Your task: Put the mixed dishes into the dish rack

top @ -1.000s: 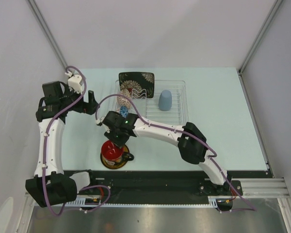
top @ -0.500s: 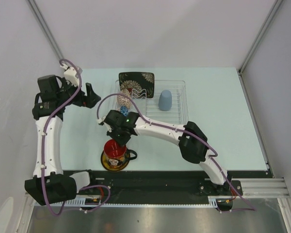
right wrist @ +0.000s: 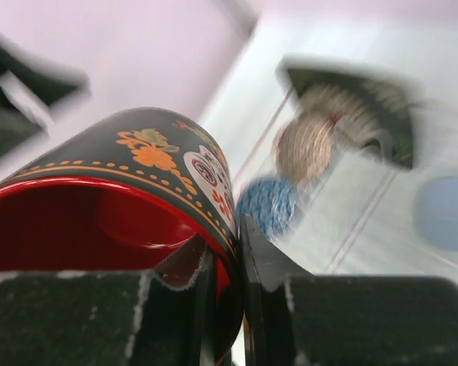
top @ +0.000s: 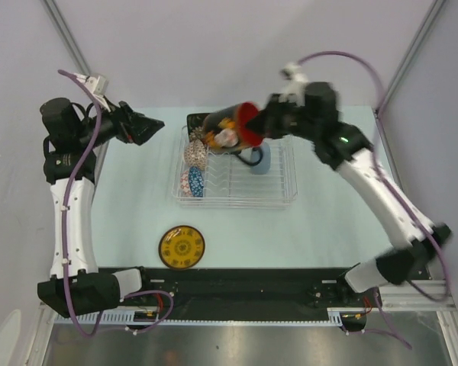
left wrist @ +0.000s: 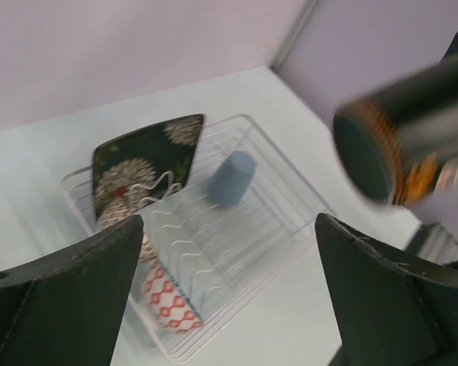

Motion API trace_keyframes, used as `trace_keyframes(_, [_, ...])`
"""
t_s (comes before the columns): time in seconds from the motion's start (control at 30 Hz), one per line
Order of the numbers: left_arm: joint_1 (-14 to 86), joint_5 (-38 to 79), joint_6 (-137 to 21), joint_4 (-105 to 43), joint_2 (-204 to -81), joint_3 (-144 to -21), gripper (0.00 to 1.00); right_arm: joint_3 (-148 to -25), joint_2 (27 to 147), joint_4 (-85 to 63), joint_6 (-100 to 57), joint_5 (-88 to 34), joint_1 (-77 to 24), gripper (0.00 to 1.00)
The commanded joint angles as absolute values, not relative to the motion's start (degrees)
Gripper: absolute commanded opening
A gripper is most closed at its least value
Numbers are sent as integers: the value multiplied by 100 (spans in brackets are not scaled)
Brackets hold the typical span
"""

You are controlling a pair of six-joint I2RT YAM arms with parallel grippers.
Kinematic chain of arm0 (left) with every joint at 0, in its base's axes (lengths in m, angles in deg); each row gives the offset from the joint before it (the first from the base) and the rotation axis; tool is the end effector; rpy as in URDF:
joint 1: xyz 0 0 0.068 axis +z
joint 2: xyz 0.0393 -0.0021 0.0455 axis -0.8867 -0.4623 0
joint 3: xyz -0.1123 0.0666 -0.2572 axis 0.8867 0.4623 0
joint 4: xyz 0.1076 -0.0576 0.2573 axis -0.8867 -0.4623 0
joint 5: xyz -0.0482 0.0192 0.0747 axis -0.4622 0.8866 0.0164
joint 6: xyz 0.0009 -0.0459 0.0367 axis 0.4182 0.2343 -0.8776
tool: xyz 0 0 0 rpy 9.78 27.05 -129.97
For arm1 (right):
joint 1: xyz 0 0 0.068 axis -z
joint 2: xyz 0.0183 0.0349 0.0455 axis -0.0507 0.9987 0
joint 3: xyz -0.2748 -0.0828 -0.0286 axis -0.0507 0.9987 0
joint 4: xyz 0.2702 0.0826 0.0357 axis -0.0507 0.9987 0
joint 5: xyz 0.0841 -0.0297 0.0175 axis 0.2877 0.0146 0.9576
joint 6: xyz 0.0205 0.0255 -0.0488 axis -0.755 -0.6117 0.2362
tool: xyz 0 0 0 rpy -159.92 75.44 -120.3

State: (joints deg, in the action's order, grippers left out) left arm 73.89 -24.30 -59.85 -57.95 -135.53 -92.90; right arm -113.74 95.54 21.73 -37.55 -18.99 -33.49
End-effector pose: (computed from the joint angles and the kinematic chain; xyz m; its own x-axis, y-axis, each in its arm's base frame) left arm 0.2667 0.0192 0.4759 -0.3027 -0.1656 -0.9386 0.6042 0.7283 -0.3234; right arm 0.2952 0.2323 0.4734 -0.5573 0.0498 -0.8288 -0.6102 0.6524 0.4495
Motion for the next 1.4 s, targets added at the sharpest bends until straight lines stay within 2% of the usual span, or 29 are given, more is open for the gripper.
trace_keyframes(0.0, [7398, -3842, -3464, -3405, -13643, -9147, 100, -8967, 7521, -1996, -6291, -725, -2058, 0])
trace_keyframes(0.13, [7100, -4247, -1428, -1247, -13740, -8488, 99, -8543, 7528, -3058, -7398, -611, -1766, 0])
trace_keyframes(0.3, [5882, -3933, -1443, -1288, -13714, -8346, 100, -8410, 7966, -4377, -8324, -865, -1906, 0])
trace_keyframes(0.5, [5263, -3764, -829, -533, -13969, -8082, 100, -8402, 8310, -4870, -8659, -1103, -2073, 0])
trace_keyframes(0.8, [4858, -3440, -1408, -1200, -13933, -7687, 100, -8402, 8960, -5828, -9360, -1384, -2363, 0])
trace_keyframes(1.03, [4726, -3070, -1636, -1507, -14232, -8178, 100, -8410, 9708, -7014, -10152, -1761, -2820, 0])
trace_keyframes(1.37, [4577, -2833, -1751, -1499, -14522, -8478, 100, -8410, 9972, -7261, -10390, -2052, -3058, 0])
